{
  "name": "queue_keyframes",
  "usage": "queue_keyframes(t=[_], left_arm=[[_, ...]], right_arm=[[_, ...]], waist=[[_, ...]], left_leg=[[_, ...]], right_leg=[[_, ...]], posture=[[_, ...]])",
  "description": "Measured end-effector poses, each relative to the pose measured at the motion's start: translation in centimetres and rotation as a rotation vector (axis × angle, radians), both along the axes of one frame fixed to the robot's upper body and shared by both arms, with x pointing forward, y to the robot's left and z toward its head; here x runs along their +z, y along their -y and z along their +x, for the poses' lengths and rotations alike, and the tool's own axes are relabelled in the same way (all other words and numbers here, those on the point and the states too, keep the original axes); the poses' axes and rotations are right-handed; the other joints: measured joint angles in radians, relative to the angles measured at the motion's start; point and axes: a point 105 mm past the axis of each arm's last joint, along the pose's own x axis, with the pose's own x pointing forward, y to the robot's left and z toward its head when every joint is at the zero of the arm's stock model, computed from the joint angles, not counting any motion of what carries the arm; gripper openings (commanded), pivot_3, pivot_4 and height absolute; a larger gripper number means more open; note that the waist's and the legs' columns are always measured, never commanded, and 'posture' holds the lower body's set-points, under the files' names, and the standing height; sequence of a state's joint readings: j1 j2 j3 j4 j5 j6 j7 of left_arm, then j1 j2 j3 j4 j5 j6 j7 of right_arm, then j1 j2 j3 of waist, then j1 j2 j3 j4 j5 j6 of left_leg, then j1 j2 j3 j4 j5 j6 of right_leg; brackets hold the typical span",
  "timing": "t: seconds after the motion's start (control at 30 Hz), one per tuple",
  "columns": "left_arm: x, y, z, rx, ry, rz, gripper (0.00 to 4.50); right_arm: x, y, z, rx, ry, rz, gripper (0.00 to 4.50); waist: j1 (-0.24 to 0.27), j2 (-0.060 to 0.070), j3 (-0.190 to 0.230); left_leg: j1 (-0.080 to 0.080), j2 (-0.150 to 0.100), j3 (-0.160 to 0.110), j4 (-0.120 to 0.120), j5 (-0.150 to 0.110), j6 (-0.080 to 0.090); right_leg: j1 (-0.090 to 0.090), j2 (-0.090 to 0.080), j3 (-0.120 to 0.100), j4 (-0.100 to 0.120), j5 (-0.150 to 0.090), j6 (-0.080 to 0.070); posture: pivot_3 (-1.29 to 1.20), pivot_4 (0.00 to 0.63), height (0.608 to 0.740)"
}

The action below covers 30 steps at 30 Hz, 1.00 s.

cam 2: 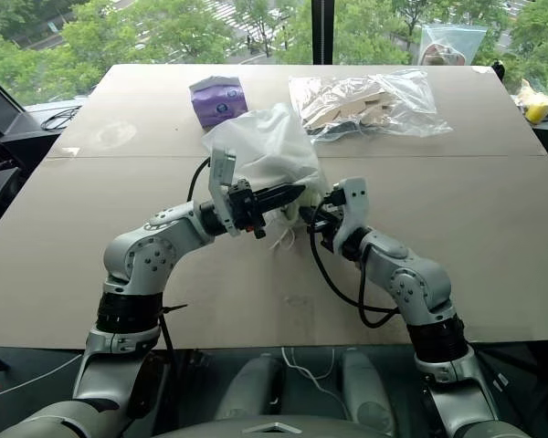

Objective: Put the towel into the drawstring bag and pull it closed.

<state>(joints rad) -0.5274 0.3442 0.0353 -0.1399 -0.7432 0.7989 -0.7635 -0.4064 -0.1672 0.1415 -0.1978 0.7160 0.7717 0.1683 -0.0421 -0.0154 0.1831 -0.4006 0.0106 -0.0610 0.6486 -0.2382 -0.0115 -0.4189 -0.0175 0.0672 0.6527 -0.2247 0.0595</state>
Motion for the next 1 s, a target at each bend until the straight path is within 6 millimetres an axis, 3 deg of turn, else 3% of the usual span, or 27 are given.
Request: queue_keyframes(t=[0.17, 0.3, 0.5, 0.63, 0.73, 0.87, 0.93, 1.0], left_arm=[[-0.2, 0.5, -0.3, -0.016, -0.009, -0.005, 0.00], [0.1, 0.4, -0.4, -0.027, 0.001, -0.007, 0.00], [-0.1, 0.4, -0.6, -0.038, -0.004, -0.001, 0.00], [-0.2, 0.8, -0.7, -0.050, -0.009, -0.005, 0.00], [-0.3, 1.0, -0.7, -0.056, -0.012, -0.004, 0.00], [-0.5, 0.9, -0.5, -0.044, -0.014, -0.006, 0.00], [-0.6, 0.7, -0.2, -0.033, -0.014, -0.004, 0.00], [-0.7, 0.4, 0.1, -0.018, -0.014, 0.000, 0.00]], right_arm=[[2.6, -2.4, 1.6, -0.030, 0.025, 0.184, 0.03], [5.5, -1.3, 2.9, -0.150, 0.013, 0.462, 0.03], [5.8, 2.9, 4.4, -0.352, -0.020, 0.606, 0.03], [5.9, 3.5, 4.3, -0.368, -0.072, 0.693, 0.03], [5.1, 3.0, 3.0, -0.325, -0.120, 0.707, 0.03], [2.5, 2.2, 1.7, -0.280, -0.176, 0.550, 1.36], [1.8, 3.6, 1.6, -0.300, -0.135, 0.404, 2.29], [0.9, 5.6, 1.2, -0.301, -0.096, 0.252, 2.29]], waist=[[-0.003, 0.000, 0.000], [0.003, 0.000, 0.000], [-0.001, 0.000, 0.000], [-0.007, 0.000, 0.000], [-0.008, 0.000, 0.000], [-0.009, 0.000, 0.000], [-0.001, 0.000, 0.000], [0.004, 0.000, 0.000]], left_leg=[[0.001, 0.000, 0.000, 0.000, 0.000, 0.000], [0.000, 0.000, -0.002, 0.000, 0.000, 0.000], [-0.001, -0.001, -0.001, 0.000, 0.000, 0.000], [0.001, 0.000, -0.001, -0.001, 0.000, 0.000], [0.001, 0.000, -0.001, -0.002, 0.000, 0.000], [0.000, 0.000, 0.000, 0.000, 0.000, 0.000], [0.000, -0.001, 0.000, 0.001, 0.000, 0.000], [-0.001, -0.001, 0.000, 0.001, 0.000, 0.000]], right_leg=[[-0.001, 0.001, 0.000, 0.004, 0.000, 0.000], [-0.001, 0.000, -0.001, 0.004, 0.002, -0.003], [-0.001, -0.002, -0.001, 0.003, 0.002, -0.004], [-0.002, 0.000, -0.001, 0.004, 0.002, -0.004], [-0.002, 0.000, -0.001, 0.004, 0.001, -0.004], [-0.002, 0.000, 0.000, 0.004, 0.001, -0.004], [-0.001, -0.001, 0.000, 0.003, -0.002, -0.003], [-0.001, -0.001, 0.000, 0.003, -0.002, -0.003]], posture=[[0.00, 0.150, 0.740], [0.00, 0.150, 0.740], [0.00, 0.150, 0.740], [0.00, 0.150, 0.740], [0.00, 0.150, 0.740], [0.00, 0.150, 0.740], [0.00, 0.150, 0.740], [0.00, 0.150, 0.740]])
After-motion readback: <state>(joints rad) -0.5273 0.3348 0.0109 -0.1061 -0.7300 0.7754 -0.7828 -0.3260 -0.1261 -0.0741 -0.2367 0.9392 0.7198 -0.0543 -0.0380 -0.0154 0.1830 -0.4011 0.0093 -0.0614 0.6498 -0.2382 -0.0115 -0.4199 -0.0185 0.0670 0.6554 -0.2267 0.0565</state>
